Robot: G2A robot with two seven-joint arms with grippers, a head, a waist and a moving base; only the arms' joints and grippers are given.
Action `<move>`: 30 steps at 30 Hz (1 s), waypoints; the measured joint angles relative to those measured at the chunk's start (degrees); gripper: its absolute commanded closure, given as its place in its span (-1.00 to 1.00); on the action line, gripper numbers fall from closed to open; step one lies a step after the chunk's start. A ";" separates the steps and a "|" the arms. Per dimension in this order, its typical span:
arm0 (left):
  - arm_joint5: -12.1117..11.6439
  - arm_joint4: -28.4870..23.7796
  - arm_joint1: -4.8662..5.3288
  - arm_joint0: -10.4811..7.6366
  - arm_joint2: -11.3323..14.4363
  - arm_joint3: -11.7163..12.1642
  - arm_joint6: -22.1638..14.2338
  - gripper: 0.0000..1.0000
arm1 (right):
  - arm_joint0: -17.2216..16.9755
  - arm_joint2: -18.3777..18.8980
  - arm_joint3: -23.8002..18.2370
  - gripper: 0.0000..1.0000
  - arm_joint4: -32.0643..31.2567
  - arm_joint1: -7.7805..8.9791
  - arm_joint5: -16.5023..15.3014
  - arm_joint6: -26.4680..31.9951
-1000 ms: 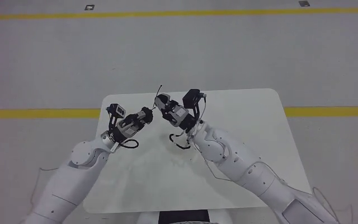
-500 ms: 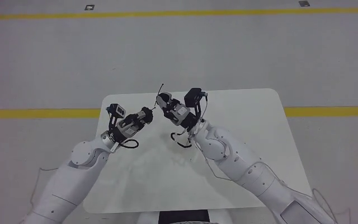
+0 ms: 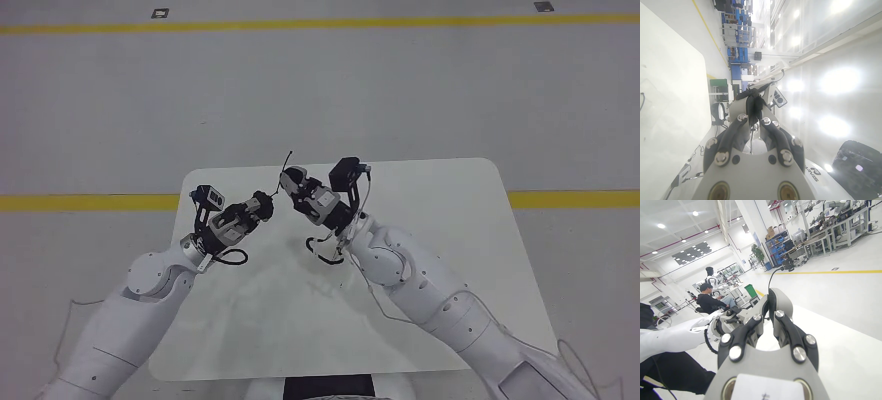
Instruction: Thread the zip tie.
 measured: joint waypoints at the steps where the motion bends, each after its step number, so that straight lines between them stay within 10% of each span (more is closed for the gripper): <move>1: 0.00 0.00 0.00 0.00 0.00 0.00 0.00 1.00 | -0.04 0.06 0.04 1.00 -0.07 -0.07 0.00 0.11; 30: 0.00 0.00 0.00 0.00 0.00 0.00 0.00 1.00 | -1.51 1.56 -1.05 1.00 -1.56 -0.59 0.00 0.76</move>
